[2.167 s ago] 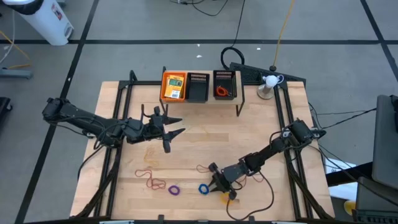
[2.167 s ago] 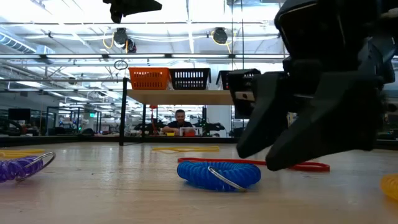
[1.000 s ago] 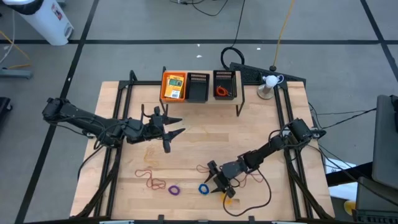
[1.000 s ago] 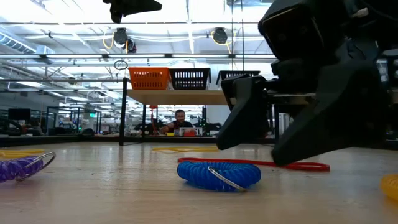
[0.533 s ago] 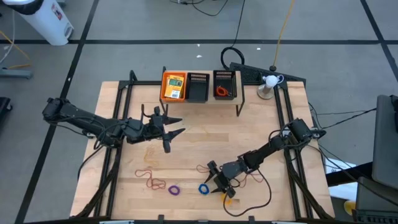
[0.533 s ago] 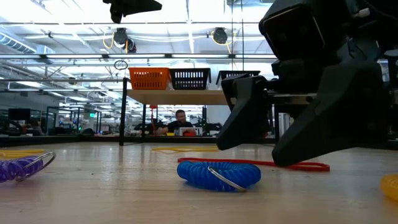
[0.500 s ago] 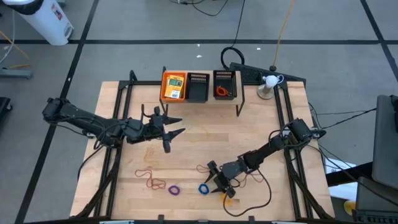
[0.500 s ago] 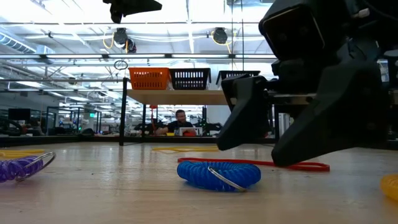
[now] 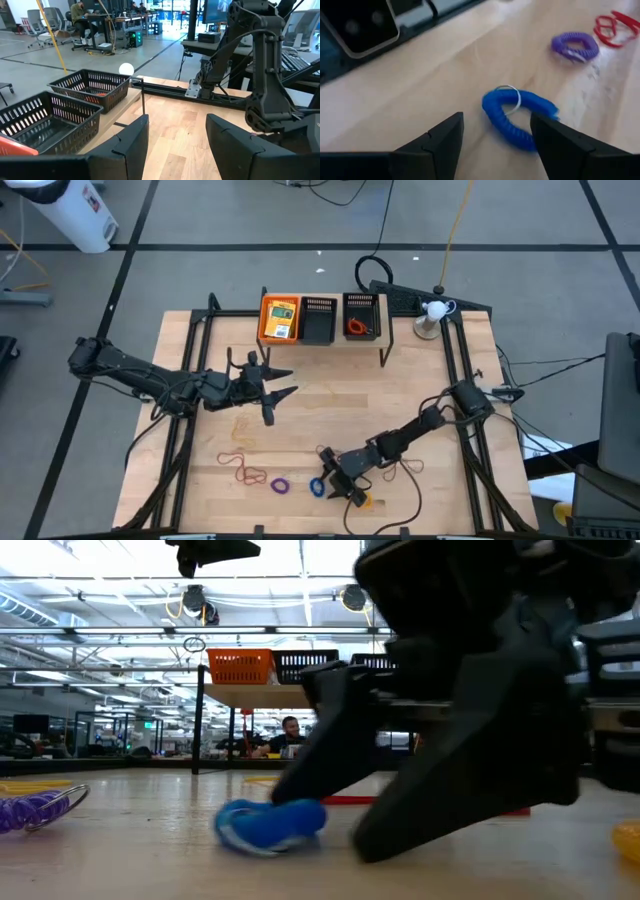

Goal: Pick & Place Office Desk Supplies
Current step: Put the blue spring keychain into the right black bin on the shelf

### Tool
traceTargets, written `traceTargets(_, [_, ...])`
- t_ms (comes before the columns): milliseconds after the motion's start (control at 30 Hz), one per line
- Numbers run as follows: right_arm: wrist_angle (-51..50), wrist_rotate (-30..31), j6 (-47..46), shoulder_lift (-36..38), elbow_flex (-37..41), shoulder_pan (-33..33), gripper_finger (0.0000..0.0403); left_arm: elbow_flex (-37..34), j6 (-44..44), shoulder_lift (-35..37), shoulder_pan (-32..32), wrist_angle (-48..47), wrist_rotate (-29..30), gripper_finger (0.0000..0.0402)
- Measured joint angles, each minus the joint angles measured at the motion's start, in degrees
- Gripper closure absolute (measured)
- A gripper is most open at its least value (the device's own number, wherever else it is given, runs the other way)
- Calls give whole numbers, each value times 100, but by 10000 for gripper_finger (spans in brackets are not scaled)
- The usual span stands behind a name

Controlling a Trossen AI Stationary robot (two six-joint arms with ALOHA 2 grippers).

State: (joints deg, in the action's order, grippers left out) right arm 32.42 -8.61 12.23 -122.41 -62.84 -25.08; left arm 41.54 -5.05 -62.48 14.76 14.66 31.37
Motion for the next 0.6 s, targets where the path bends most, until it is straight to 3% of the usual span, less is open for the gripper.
traceTargets(233, [438, -310, -582, -561, -276, 23, 205, 0, -157, 0, 7, -175, -4, 206])
traceTargets(333, [507, -188, -821, -651, -281, 42, 257, 0, -162, 0, 7, -191, -6, 206])
traceTargets(467, [473, 150, -849, -641, -275, 60, 371, 0, -195, 0, 7, -269, -6, 206])
traceTargets(600, [421, 538, -831, -481, -261, 54, 381, 0, -267, 0, 7, -274, -6, 206])
